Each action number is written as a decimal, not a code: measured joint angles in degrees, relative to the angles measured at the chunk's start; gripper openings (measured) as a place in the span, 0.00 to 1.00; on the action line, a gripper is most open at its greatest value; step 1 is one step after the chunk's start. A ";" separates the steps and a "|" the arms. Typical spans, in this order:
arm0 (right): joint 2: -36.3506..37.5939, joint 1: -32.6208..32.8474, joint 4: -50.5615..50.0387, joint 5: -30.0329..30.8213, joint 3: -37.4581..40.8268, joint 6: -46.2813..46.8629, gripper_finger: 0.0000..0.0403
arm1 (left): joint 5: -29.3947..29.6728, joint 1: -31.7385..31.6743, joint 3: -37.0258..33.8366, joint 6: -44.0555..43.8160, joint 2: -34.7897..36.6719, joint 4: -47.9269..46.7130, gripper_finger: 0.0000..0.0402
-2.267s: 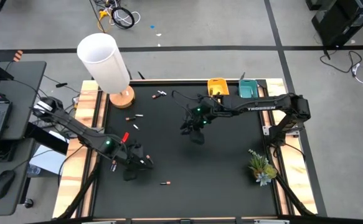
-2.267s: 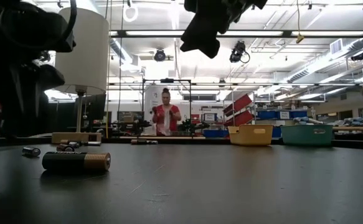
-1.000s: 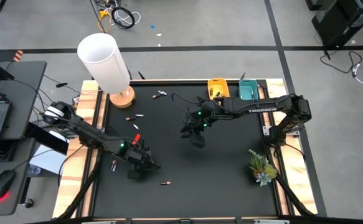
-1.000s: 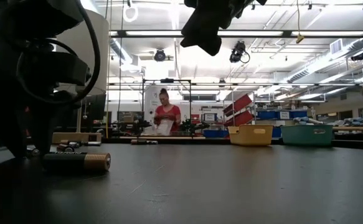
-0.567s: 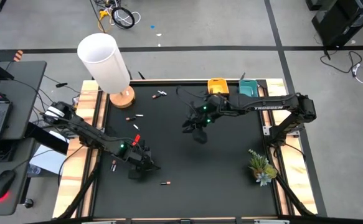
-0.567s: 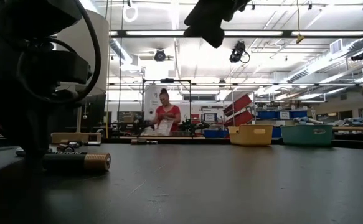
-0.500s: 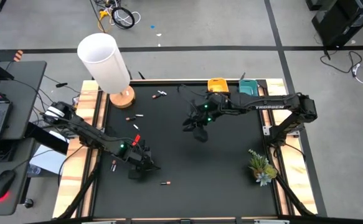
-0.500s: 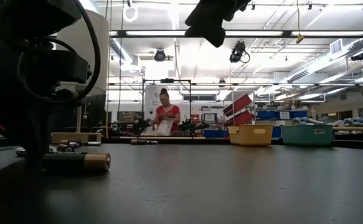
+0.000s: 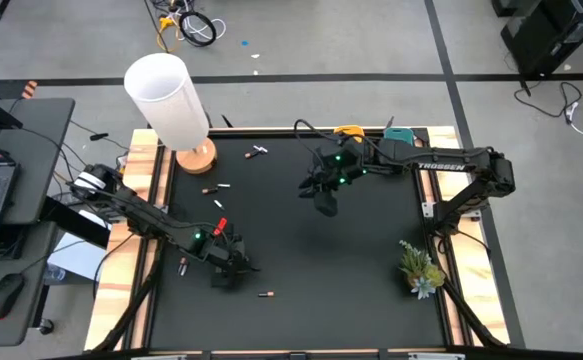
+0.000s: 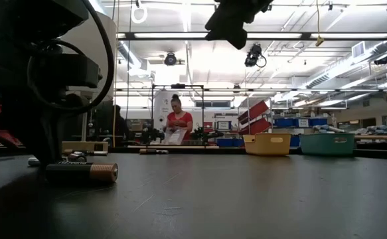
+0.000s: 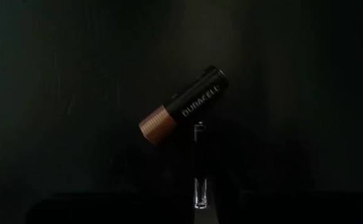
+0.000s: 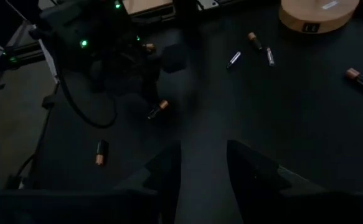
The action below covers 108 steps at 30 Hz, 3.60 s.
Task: Sort batteries
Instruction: Put the silver battery into the blue bin
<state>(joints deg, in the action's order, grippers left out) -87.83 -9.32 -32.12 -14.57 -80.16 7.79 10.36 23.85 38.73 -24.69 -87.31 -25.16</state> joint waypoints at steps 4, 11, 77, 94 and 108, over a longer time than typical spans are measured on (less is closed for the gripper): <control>0.00 -0.24 -0.09 0.17 0.00 -0.33 0.34 | 0.43 0.24 2.67 0.00 -0.27 -3.80 0.08; 0.00 -0.30 -0.09 4.02 0.00 -0.97 0.34 | 0.59 -0.13 7.30 -1.56 -0.37 -9.32 0.08; 32.78 0.15 15.95 34.82 34.05 24.98 0.34 | -33.06 -43.12 47.98 4.79 -24.72 54.16 0.08; 32.63 0.09 23.71 36.64 34.03 17.97 0.34 | -36.80 -43.13 47.99 6.49 -24.70 58.69 0.08; 32.65 0.24 27.36 35.93 33.99 19.02 0.31 | -36.58 -42.94 47.98 6.45 -24.72 58.46 0.08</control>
<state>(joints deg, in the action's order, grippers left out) -55.18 -9.08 -4.76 21.37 -46.17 26.81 -26.22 -19.09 86.72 -18.24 -112.03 33.30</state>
